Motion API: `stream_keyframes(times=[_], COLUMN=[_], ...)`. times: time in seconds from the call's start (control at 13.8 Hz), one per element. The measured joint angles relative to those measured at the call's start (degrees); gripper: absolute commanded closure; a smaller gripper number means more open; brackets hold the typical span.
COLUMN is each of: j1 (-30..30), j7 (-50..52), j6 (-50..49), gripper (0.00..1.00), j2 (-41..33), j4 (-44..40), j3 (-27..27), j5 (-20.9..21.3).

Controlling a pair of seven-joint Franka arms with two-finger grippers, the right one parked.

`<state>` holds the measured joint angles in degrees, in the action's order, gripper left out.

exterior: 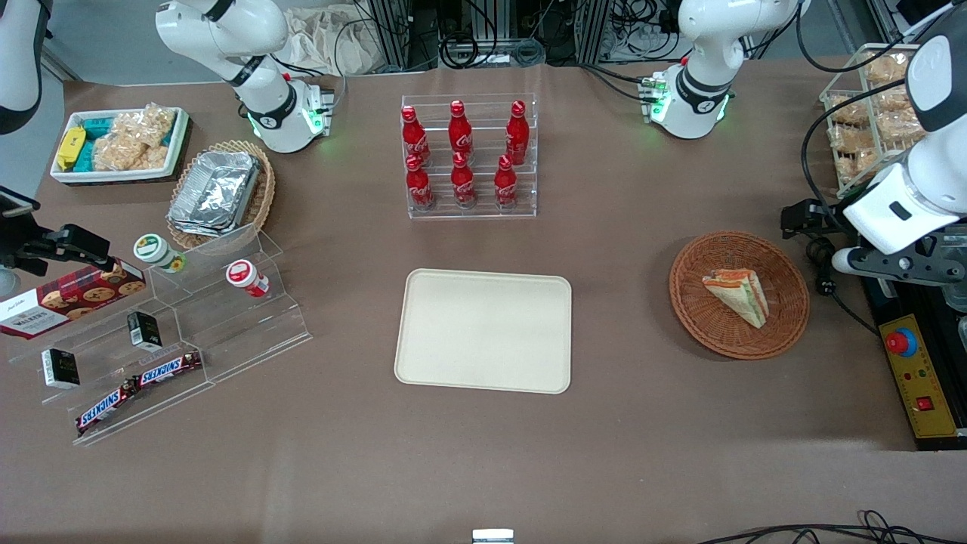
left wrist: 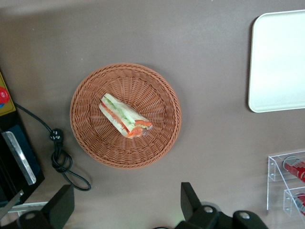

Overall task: Place sandwich from basket to tray
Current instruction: 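Move the left gripper over the sandwich in the wicker basket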

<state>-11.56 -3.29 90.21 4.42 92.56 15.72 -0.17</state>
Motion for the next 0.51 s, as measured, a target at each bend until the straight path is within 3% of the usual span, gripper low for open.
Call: stream_keyframes(times=[0.29, 0.51], j1=[0.0, 0.0], j7=[17.1, 26.3], j6=[1.1, 7.9], gripper=[0.0, 0.0], j2=[1.6, 1.6], j4=[1.0, 6.1], j3=[-1.1, -2.0], j5=[0.0, 0.1])
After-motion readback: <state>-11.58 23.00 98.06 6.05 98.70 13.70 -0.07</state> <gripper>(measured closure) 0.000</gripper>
